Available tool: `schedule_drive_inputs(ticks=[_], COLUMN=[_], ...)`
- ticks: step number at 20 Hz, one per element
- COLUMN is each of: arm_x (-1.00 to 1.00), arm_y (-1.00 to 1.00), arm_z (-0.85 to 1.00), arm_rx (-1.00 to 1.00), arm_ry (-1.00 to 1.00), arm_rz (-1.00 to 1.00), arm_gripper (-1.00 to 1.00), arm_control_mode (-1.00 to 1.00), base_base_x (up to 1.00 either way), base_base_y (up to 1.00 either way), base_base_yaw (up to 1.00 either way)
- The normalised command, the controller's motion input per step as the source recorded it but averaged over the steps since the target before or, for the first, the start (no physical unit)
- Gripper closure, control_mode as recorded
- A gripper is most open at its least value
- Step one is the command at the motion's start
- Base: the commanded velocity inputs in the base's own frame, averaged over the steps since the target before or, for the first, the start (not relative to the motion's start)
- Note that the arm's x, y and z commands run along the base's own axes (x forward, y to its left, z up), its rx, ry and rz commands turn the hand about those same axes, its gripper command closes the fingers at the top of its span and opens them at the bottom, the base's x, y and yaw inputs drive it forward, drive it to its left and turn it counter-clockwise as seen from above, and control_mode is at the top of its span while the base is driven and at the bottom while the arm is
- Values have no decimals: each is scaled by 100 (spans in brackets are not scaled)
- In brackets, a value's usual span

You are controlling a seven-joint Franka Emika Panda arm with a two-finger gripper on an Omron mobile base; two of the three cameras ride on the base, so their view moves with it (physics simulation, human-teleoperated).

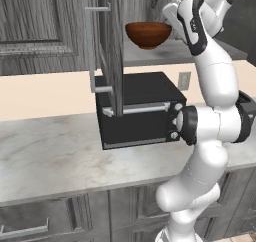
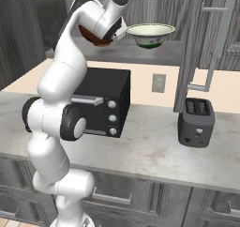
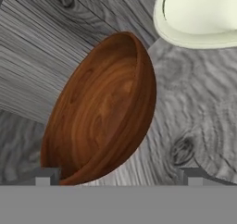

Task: Move the bowls from the cabinet to the plates on the dining table.

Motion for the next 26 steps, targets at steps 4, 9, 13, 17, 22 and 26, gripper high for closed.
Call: schedule_drive_inputs(ticks=[4,9,13,17,22,26], arm_x=[12,22,18,24,18,20], arm_y=[5,1,2,1,2,4], arm_z=[0,0,-4,-11,-6,0], arm_rx=[0,0,0,0,0,0], arm_ry=[0,0,1,2,1,1], arm_rz=[0,0,0,0,0,0], arm_gripper=[-100,-100,-100,-100,-100,-100], arm_control_mode=[-100,-100,-100,-100,-100,-100], base_base_x=[0,0,0,0,0,0], base_base_y=[0,0,0,0,0,0], base_base_yaw=[0,0,0,0,0,0])
